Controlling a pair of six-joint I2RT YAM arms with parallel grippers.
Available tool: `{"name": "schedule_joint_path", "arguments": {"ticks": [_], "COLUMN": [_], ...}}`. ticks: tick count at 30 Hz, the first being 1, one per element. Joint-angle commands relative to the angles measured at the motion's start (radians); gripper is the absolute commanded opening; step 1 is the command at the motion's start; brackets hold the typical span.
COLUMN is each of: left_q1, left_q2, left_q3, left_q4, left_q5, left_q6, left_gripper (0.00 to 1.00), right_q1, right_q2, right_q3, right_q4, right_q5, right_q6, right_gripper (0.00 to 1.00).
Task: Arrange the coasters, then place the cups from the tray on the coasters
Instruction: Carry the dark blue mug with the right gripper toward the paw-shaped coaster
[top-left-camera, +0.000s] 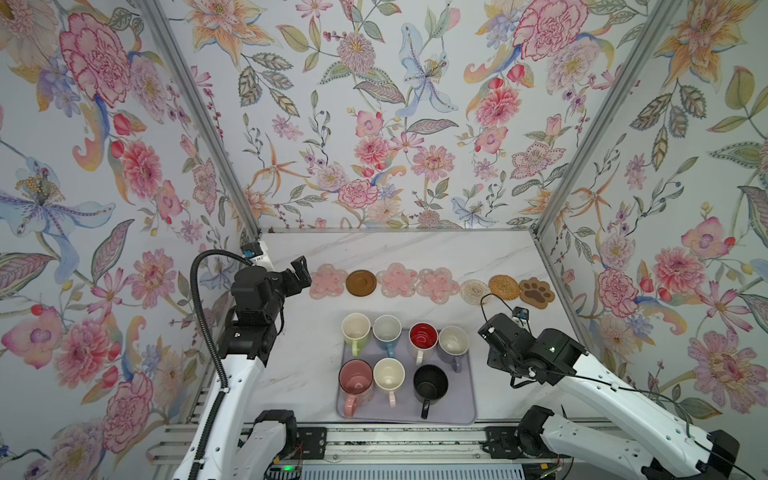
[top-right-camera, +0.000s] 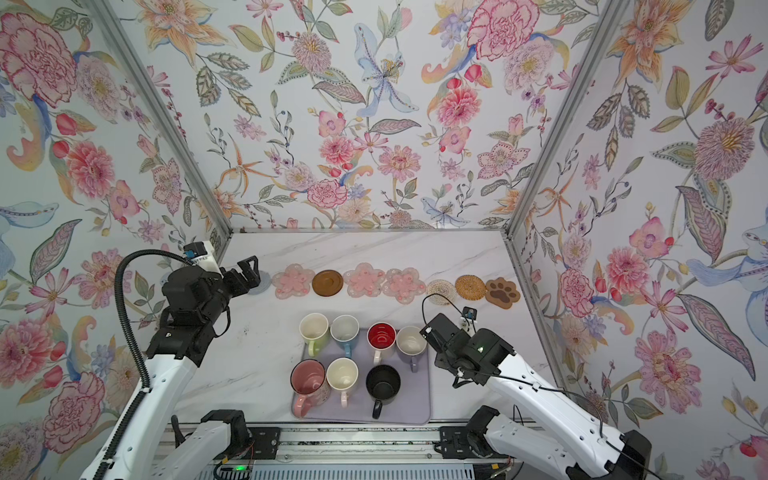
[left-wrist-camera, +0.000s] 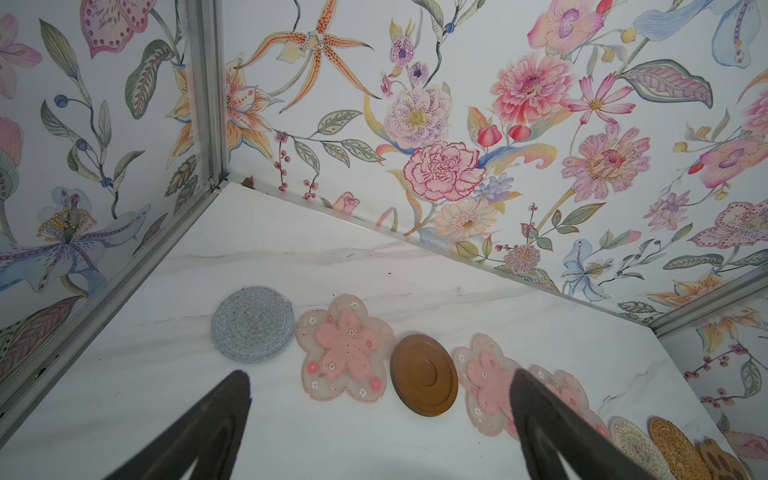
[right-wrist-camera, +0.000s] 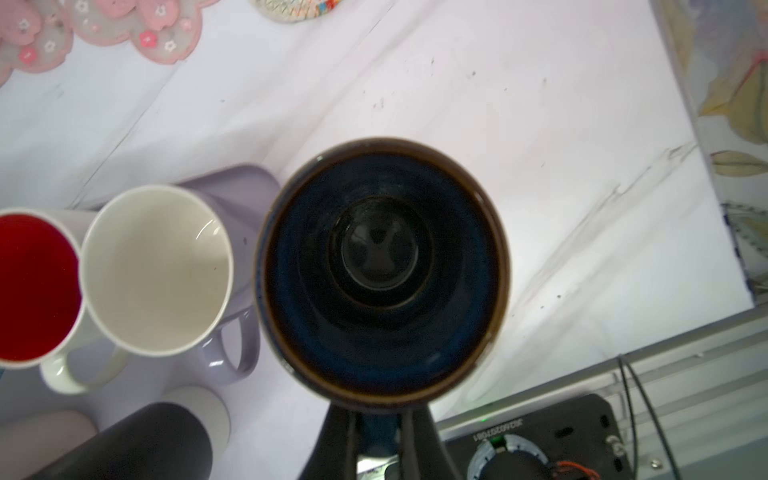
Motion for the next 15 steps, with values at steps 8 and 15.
{"name": "schedule_joint_path", "arguments": {"ticks": [8, 15], "left_q1": [-0.003, -0.003], "left_q2": [-0.013, -0.001], "left_q3": [-0.015, -0.015], "left_q4": [-0.011, -0.016], "left_q5": [0.002, -0.003], "left_q6": [-0.009, -0.007], "left_gripper": [0.99, 0.99], "right_q1": [-0.479, -0.661], "right_q2": [0.192, 0.3], "right_q3": [0.112, 0.128], "right_q4": [0.346, 0.496], "right_q5": [-0.145, -0.204], "right_q6": [-0.519, -0.639], "right_gripper": [0.0, 0.0]}}
